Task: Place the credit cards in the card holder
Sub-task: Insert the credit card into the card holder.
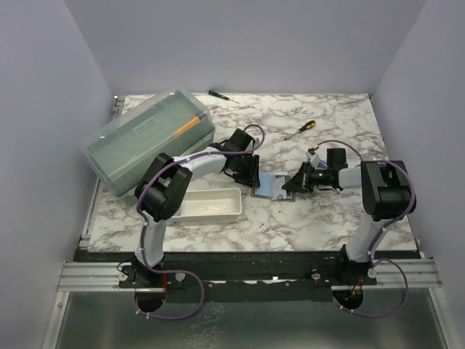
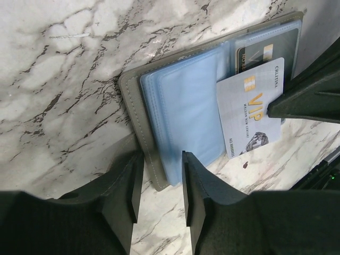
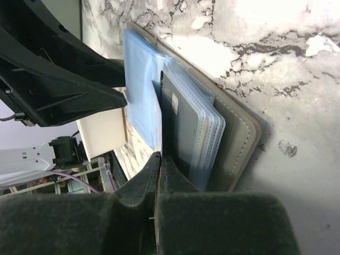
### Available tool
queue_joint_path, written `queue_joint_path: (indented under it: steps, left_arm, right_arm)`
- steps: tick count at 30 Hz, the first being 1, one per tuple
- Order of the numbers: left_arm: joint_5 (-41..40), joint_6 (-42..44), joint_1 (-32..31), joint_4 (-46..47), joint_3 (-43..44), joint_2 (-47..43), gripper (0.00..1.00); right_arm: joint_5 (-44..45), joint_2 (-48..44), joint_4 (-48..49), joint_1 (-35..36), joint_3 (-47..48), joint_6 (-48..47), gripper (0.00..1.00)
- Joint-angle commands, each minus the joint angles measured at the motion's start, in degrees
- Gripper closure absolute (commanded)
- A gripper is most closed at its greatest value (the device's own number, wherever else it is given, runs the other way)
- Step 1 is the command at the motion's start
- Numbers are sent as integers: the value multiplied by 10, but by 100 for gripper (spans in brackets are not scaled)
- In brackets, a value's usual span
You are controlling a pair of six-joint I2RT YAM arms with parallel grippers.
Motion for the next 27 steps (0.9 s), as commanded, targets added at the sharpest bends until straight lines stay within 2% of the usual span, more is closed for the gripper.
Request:
queue_joint_path:
  steps: [1, 16, 27]
  left_arm:
    - [-12, 10, 0, -12, 12, 19, 62]
    - [-9, 14, 0, -17, 15, 18, 65]
    - [1, 12, 0, -17, 18, 16, 67]
  right_arm:
    - [-5, 23, 14, -3, 16, -11, 100]
    - [2, 50, 110, -2, 10, 41, 100]
    - [49, 39, 216, 43, -35, 115, 100]
